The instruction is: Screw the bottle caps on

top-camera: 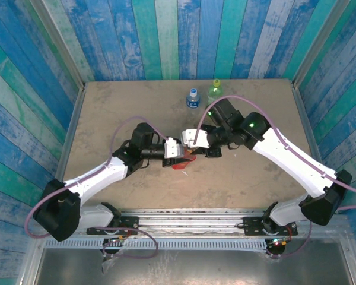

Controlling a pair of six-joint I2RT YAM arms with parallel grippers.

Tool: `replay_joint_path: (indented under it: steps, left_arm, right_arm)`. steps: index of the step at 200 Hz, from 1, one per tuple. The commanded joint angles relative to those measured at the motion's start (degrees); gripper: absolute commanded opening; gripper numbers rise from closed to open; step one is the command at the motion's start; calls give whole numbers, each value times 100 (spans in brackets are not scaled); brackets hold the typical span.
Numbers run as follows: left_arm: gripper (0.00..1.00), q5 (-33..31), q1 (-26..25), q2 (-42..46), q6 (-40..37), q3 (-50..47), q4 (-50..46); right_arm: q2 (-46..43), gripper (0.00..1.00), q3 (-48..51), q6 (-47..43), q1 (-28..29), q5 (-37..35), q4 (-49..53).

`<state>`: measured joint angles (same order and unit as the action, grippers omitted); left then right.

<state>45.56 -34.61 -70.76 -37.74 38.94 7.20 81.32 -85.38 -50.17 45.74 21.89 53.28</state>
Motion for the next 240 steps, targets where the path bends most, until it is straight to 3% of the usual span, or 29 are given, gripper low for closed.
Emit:
replay_joint_path:
  steps: [1, 25, 44, 72, 99, 117, 129, 141, 170, 187, 204, 240]
  left_arm:
    - [46, 95, 6, 214, -41, 42, 5]
    - [46, -72, 1, 212, 12, 24, 99]
    - [45, -401, 7, 237, 201, -30, 347]
    - [45, -1239, 5, 291, 539, -210, 1016]
    - [45, -1801, 7, 238, 758, -374, 1589]
    - [44, -1994, 6, 190, 828, -422, 1785]
    - [44, -1984, 7, 194, 815, -440, 1828]
    - [45, -1901, 7, 203, 777, -429, 1764]
    - [45, -1662, 3, 255, 593, -429, 1467]
    - [45, -1504, 3, 329, 534, -464, 1340]
    - [46, -1211, 7, 398, 421, -497, 1232]
    - [47, -464, 7, 371, 122, -314, 576]
  right_arm:
    - [42, 26, -136, 110, 26, 42, 236]
    - [51, 12, -124, 373, 27, 64, 208]
    - [47, 6, -107, 1314, 27, -142, -12]
    - [-63, 0, 182, 4092, 43, -1453, -774]
    - [-195, 0, 502, 6147, 280, -2416, -954]
    - [-133, 1, 634, 8050, 321, -2634, -866]
    - [-47, 0, 590, 8437, 332, -2339, -799]
    - [-19, 4, 545, 8297, 333, -2271, -767]
    - [-95, 24, 464, 7057, 240, -2185, -771]
    - [-231, 42, 409, 5776, 219, -1773, -794]
    - [-473, 53, 477, 4183, 224, -1459, -757]
    - [-841, 57, 553, 1414, 271, -1222, -256]
